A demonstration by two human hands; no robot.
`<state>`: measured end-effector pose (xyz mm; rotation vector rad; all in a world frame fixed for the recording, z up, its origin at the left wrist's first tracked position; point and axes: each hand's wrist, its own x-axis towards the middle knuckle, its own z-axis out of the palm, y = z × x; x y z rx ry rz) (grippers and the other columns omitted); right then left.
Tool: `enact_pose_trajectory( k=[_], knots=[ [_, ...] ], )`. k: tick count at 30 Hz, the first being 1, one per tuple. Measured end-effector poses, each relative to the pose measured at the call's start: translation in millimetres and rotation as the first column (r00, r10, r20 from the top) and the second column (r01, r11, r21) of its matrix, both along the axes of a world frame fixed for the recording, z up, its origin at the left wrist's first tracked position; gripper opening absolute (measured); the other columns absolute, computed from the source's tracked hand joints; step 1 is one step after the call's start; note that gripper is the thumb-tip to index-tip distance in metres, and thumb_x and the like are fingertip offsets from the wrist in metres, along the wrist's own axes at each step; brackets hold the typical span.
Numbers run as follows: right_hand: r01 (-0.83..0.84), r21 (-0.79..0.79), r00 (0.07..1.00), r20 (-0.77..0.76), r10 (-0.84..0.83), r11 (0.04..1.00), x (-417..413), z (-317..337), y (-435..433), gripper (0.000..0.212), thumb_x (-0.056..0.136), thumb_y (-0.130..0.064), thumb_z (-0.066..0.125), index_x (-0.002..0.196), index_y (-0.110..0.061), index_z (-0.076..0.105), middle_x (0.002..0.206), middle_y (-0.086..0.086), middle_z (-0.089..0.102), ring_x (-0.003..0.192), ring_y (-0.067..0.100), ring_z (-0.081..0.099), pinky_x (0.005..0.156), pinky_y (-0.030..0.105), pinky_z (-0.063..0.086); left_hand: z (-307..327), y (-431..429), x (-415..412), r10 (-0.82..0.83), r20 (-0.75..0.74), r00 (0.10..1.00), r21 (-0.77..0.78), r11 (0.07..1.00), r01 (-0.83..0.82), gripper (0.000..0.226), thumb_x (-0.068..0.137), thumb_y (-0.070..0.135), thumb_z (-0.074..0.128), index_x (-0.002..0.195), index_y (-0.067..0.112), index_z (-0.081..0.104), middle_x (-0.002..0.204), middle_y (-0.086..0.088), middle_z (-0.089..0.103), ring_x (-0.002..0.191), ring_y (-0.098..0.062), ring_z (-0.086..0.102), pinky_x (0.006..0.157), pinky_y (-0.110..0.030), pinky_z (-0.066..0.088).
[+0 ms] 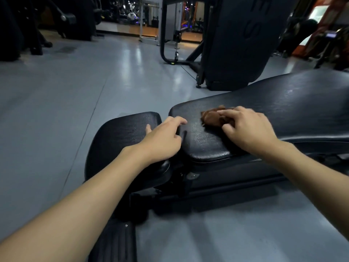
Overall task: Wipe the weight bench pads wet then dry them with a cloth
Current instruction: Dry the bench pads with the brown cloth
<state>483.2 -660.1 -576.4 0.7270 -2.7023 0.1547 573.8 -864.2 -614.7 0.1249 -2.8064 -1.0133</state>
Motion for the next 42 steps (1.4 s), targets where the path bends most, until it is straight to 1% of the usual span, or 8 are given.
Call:
enact_pose_trajectory(
  k=[4, 10, 14, 17, 23, 27, 32, 42],
  knots=[
    [0.332, -0.108, 0.943, 0.015, -0.332, 0.937, -25.0, 10.6, 23.0, 0.052, 0.085, -0.031, 0.051, 0.137, -0.029, 0.055, 0.125, 0.019, 0.058, 0.113, 0.042, 0.054, 0.097, 0.048, 0.040, 1.7, 7.1, -6.1, 0.004, -0.004, 1.000, -0.070, 0.998, -0.004, 0.048, 0.090, 0.008, 0.037, 0.126, 0.035, 0.054, 0.131, 0.011, 0.043, 0.110, -0.015, 0.050, 0.115, -0.063, 0.011],
    [0.076, -0.239, 0.976, 0.218, -0.022, 0.968, -1.0, 8.7, -18.1, 0.047, 0.081, -0.028, 0.057, 0.127, -0.037, 0.062, 0.125, 0.002, 0.064, 0.114, 0.029, 0.058, 0.098, 0.043, 0.045, 15.2, 12.9, -14.9, 0.093, -0.030, 0.995, 0.066, 0.994, -0.091, 0.033, 0.093, 0.012, 0.043, 0.112, 0.028, 0.064, 0.101, 0.007, 0.059, 0.087, -0.014, 0.060, 0.098, -0.036, 0.041],
    [0.474, -0.782, 0.647, 0.621, 0.443, 0.404, 7.9, 56.5, -27.3, 0.031, 0.083, -0.010, 0.052, 0.111, -0.009, 0.067, 0.103, 0.017, 0.070, 0.081, 0.026, 0.061, 0.069, 0.035, 0.052, 69.2, 30.3, -22.2, 0.153, 0.148, 0.977, 0.668, 0.713, -0.213, 0.021, 0.092, 0.046, 0.060, 0.095, 0.026, 0.065, 0.093, 0.003, 0.066, 0.094, -0.016, 0.063, 0.080, -0.028, 0.047],
    [0.701, -0.657, 0.251, 0.592, 0.766, 0.278, 21.5, 106.4, -28.1, 0.036, 0.086, -0.014, 0.045, 0.117, -0.005, 0.061, 0.102, 0.021, 0.066, 0.086, 0.032, 0.064, 0.079, 0.048, 0.054, 122.9, 35.0, -22.6, -0.105, 0.343, 0.933, 0.875, 0.398, -0.277, 0.041, 0.079, 0.061, 0.066, 0.094, 0.023, 0.067, 0.080, -0.001, 0.066, 0.080, -0.022, 0.065, 0.088, -0.047, 0.053],
    [0.565, -0.742, 0.518, 0.659, 0.545, 0.361, 35.5, 239.5, -15.1, 0.011, 0.096, -0.009, 0.051, 0.104, -0.009, 0.059, 0.096, 0.015, 0.061, 0.089, 0.027, 0.060, 0.079, 0.043, 0.051, 251.2, 50.5, -15.0, -0.091, 0.334, 0.938, 0.920, 0.248, -0.304, 0.023, 0.085, 0.040, 0.069, 0.105, 0.030, 0.062, 0.085, -0.002, 0.068, 0.078, -0.021, 0.067, 0.073, -0.037, 0.056],
    [0.666, -0.686, 0.493, 0.699, 0.518, 0.292, 48.0, 382.3, 22.3, 0.032, 0.098, -0.025, 0.057, 0.128, -0.018, 0.050, 0.108, 0.004, 0.065, 0.097, 0.021, 0.064, 0.080, 0.044, 0.053, 411.9, 88.5, -10.8, -0.072, 0.349, 0.934, 0.916, 0.234, -0.325, 0.053, 0.079, 0.039, 0.073, 0.126, 0.015, 0.063, 0.113, -0.008, 0.072, 0.097, -0.023, 0.072, 0.081, -0.044, 0.058],
    [0.937, -0.175, -0.046, 0.798, 0.601, 0.303, 67.6, 488.5, 70.0, 0.063, 0.080, -0.066, 0.065, 0.119, -0.017, 0.063, 0.112, 0.011, 0.069, 0.104, 0.034, 0.065, 0.100, 0.050, 0.046, 519.3, 133.8, -9.0, 0.025, 0.298, 0.954, 0.893, 0.345, -0.288, 0.034, 0.095, 0.018, 0.063, 0.127, 0.007, 0.061, 0.117, -0.012, 0.071, 0.109, -0.026, 0.068, 0.100, -0.048, 0.050],
    [0.606, -0.698, 0.707, 0.692, 0.142, 0.383, 62.2, 659.7, 231.1, 0.030, 0.101, -0.038, 0.051, 0.102, -0.016, 0.072, 0.096, -0.004, 0.071, 0.090, 0.008, 0.063, 0.071, 0.022, 0.047, 697.5, 283.1, -38.9, -0.181, 0.274, 0.945, 0.911, 0.365, -0.195, 0.028, 0.105, 0.028, 0.044, 0.126, 0.016, 0.058, 0.118, -0.007, 0.071, 0.105, -0.023, 0.070, 0.089, -0.048, 0.056]
  ],
)
